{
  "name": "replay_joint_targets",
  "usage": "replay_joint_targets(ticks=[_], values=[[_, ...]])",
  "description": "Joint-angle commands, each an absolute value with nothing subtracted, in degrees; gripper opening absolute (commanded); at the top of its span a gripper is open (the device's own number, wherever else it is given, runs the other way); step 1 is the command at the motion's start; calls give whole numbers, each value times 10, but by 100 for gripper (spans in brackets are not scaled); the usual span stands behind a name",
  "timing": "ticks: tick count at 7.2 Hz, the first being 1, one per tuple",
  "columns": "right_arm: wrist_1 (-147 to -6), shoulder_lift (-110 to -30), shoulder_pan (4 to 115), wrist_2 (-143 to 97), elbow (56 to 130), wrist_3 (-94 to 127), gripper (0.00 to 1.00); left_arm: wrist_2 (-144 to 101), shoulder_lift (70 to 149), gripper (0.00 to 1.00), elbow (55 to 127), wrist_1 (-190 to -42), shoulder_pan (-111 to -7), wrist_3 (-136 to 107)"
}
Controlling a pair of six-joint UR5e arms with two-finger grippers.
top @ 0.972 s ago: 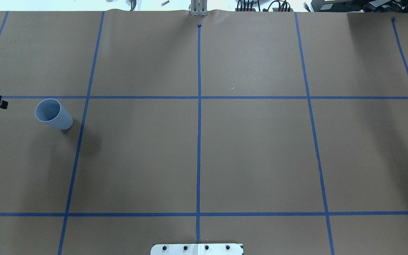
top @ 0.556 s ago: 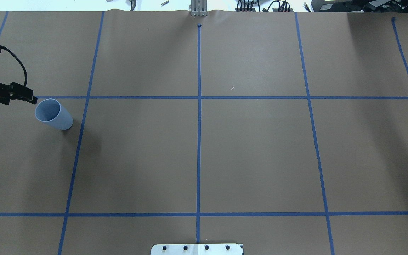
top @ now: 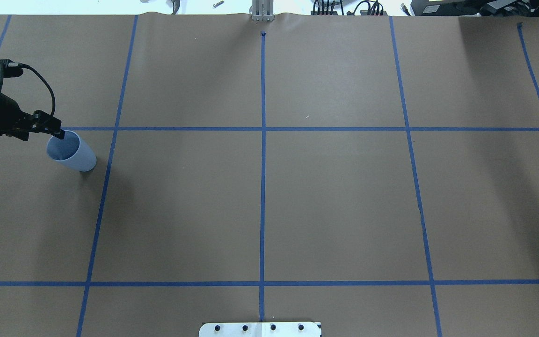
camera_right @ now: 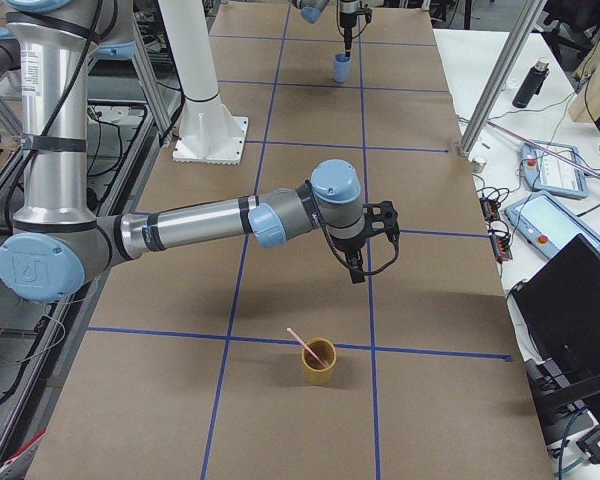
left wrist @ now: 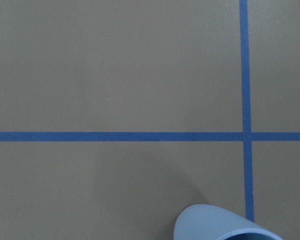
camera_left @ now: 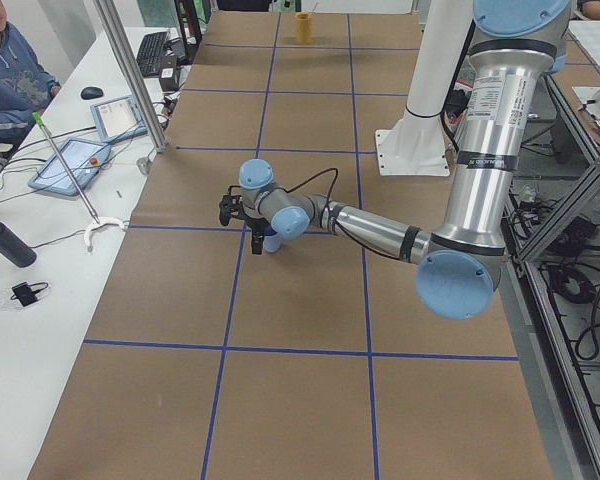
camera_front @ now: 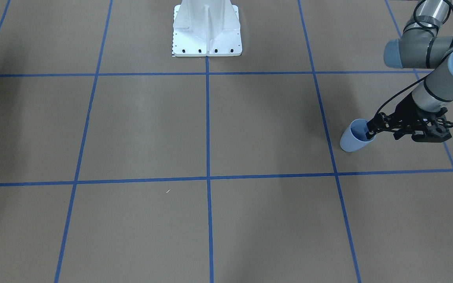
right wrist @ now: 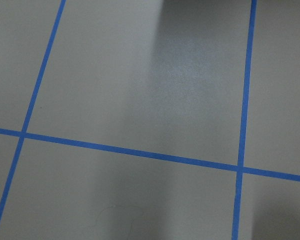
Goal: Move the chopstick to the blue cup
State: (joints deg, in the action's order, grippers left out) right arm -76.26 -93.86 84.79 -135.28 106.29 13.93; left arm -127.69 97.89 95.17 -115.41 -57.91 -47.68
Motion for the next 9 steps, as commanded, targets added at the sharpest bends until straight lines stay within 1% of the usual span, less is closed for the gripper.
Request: replay_joint_targets(ticks=[1,2,3,4,6,8,9], values=[[-762,-939,847,-1353,1063,141,100,-1274,977,85,953,-1155,-563,-479],[-759,-939,847,-1353,1063,141,100,-1267,974,60,951,-1155,-559,-477],[-759,-939,847,-1354,1063,141,100,-1265,973,15,955,-1154,-559,-483],[-759,-939,846,-1354,1063,141,100,-1266,974,0,955,-1154,-559,-492],[-759,-940,845,-1354,1062,141,100,-1268,974,0,961,-1154,-557,-500],[-759,-939,843,-1354,1062,141,100,-1272,990,0,1010,-1151,-550,-607],[-759,-939,842,-1354,1062,141,100,-1271,1044,0,1011,-1132,-529,-671]])
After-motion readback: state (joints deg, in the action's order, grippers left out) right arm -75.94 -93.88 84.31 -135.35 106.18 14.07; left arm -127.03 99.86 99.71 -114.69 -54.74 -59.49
